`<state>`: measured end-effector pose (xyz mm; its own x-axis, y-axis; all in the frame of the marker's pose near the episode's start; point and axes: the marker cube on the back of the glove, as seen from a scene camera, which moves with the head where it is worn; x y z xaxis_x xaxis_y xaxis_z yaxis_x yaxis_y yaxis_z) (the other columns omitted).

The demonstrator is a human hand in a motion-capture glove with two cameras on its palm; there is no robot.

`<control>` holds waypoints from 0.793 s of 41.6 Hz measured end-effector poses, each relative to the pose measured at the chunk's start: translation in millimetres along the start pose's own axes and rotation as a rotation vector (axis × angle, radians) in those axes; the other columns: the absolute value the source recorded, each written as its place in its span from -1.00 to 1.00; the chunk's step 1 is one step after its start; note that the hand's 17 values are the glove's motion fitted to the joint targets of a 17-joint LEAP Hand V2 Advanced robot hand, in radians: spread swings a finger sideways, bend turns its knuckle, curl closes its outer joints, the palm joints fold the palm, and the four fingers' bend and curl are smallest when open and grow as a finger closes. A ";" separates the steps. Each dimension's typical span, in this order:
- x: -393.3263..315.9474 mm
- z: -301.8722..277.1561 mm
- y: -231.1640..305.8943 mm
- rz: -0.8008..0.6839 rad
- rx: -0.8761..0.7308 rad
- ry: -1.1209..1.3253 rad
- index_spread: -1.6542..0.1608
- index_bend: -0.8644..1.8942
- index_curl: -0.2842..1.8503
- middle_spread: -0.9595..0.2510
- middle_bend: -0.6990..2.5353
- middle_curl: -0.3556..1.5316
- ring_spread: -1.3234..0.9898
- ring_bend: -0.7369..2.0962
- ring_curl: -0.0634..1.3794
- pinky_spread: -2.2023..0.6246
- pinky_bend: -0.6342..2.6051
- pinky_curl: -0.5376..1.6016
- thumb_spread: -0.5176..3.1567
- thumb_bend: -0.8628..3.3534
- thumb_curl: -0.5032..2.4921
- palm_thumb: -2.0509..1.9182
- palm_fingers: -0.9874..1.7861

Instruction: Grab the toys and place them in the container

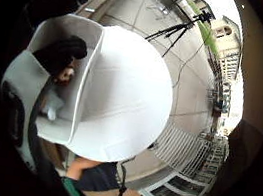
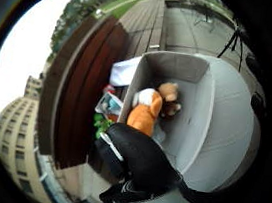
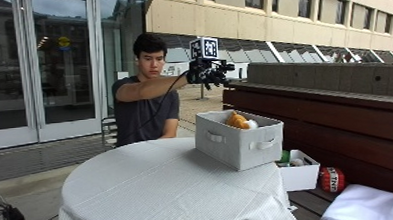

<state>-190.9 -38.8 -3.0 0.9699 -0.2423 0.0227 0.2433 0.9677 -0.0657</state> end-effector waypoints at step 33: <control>221.4 33.3 93.9 0.114 0.059 0.142 0.52 -0.13 -0.48 0.43 -0.31 -0.03 -0.08 0.17 -0.48 0.39 0.04 -0.21 -0.17 -0.64 -0.49 -0.03 -0.25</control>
<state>46.5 0.7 29.1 0.9833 -0.1346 -0.1228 0.1355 0.9908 -0.0013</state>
